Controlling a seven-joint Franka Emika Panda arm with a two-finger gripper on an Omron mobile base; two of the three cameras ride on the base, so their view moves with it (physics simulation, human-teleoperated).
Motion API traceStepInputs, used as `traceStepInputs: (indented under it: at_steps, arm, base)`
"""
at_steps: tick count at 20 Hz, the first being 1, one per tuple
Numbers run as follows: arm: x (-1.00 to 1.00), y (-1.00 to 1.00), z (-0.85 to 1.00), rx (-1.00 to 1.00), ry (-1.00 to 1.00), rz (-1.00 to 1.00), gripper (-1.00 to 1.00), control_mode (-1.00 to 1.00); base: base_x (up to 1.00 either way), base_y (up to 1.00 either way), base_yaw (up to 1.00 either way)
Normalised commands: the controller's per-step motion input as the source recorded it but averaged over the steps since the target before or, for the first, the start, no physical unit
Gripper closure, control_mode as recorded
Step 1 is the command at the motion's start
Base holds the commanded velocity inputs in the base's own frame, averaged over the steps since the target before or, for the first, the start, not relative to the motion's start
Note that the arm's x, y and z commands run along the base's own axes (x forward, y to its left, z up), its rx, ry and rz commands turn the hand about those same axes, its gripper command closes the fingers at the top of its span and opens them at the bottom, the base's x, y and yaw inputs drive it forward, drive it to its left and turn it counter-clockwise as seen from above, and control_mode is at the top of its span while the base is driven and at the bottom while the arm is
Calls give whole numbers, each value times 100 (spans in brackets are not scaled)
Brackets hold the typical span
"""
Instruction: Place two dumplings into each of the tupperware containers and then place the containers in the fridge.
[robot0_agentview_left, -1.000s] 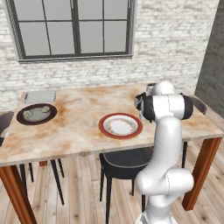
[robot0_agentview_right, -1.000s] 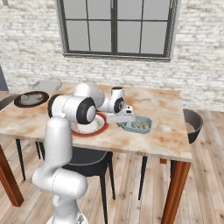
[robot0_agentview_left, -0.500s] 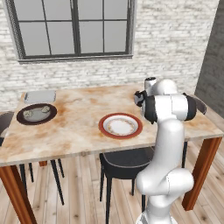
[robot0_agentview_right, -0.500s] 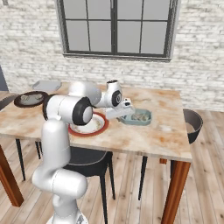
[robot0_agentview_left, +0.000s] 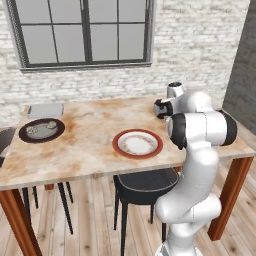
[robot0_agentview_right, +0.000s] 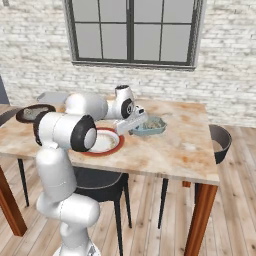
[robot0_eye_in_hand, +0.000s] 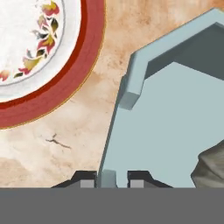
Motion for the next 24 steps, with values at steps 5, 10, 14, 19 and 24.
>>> traceStepInputs:
  at_steps: [5, 10, 14, 19, 24]
  arm:
    - [-78, 36, 39, 0, 0, 59, 100, -100]
    - [-48, 52, 22, 0, 0, 63, 100, -100]
    - [-34, 42, 39, 0, 0, 56, 100, -100]
    - [-34, 1, 71, 0, 2, 26, 100, -100]
    - [-72, 3, 47, -9, 7, 1, 100, -100]
  base:
    - [0, 0, 0]
    - [0, 0, 0]
    - [0, 0, 0]
    - [0, 0, 0]
    - [0, 0, 0]
